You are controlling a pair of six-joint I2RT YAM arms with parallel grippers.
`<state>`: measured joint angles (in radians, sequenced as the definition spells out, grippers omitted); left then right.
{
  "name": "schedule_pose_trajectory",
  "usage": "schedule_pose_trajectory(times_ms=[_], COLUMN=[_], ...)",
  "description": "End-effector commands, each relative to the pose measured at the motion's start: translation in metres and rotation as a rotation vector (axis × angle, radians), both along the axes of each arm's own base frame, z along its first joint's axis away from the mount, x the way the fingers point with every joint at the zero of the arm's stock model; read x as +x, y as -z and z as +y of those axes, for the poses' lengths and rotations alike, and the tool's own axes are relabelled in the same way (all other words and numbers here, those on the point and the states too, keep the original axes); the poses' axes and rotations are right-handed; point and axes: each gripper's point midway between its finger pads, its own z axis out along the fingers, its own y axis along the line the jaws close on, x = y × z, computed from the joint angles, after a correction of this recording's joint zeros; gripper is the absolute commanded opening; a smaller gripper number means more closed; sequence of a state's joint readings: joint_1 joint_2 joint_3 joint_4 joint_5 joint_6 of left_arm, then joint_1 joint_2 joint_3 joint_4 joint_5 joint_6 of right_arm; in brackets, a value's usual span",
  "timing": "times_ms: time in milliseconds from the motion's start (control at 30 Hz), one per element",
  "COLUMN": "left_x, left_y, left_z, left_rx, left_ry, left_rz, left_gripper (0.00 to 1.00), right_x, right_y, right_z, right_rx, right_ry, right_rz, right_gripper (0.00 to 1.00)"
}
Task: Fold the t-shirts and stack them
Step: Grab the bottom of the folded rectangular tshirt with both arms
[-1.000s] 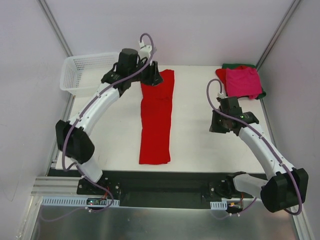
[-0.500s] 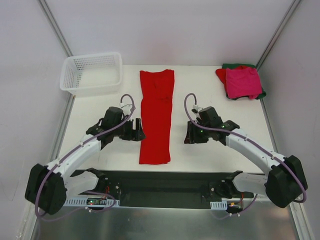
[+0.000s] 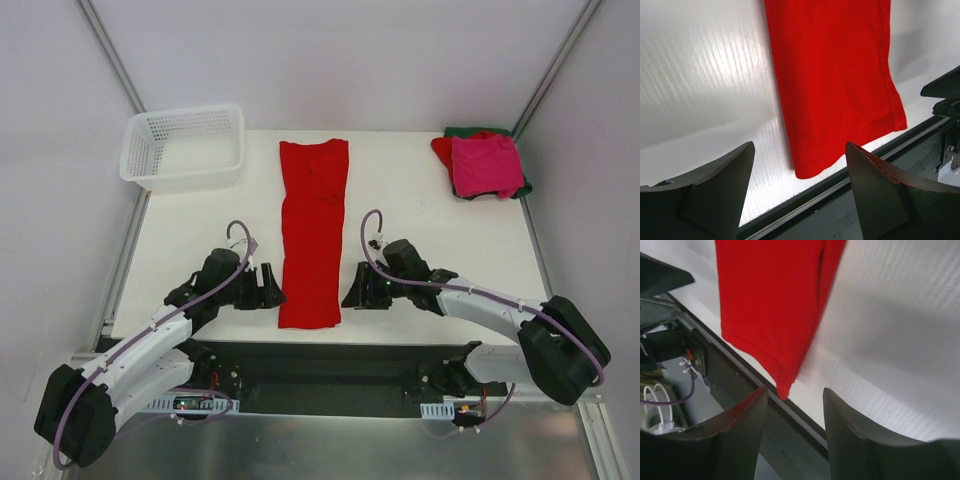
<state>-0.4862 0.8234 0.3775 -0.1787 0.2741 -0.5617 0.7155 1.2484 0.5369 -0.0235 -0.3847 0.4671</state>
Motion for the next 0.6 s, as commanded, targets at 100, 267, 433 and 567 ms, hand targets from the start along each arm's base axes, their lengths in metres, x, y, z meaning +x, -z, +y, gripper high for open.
schedule_pose_trajectory(times_ms=[100,267,433,567], left_x=[-0.012,-0.022,-0.026,-0.028], left_y=[0.022,0.033,0.042,0.045], left_z=[-0.004,-0.009,-0.011,-0.012], left_rx=[-0.010,0.007,0.010,0.009], left_ry=[-0.029,-0.001,0.006,0.018], left_rz=[0.049,0.074,0.085,0.093], left_gripper=[0.73,0.73,0.73,0.73], right_x=[-0.007,-0.015,-0.022,-0.024], right_y=[-0.015,-0.009,-0.001,0.009], right_z=[0.036,0.036,0.032,0.026], right_rx=[0.138,0.111,0.077,0.037], right_ry=[-0.018,-0.022,-0.021,-0.002], right_rz=[0.004,0.017,0.023,0.030], right_gripper=[0.52,0.51,0.51,0.52])
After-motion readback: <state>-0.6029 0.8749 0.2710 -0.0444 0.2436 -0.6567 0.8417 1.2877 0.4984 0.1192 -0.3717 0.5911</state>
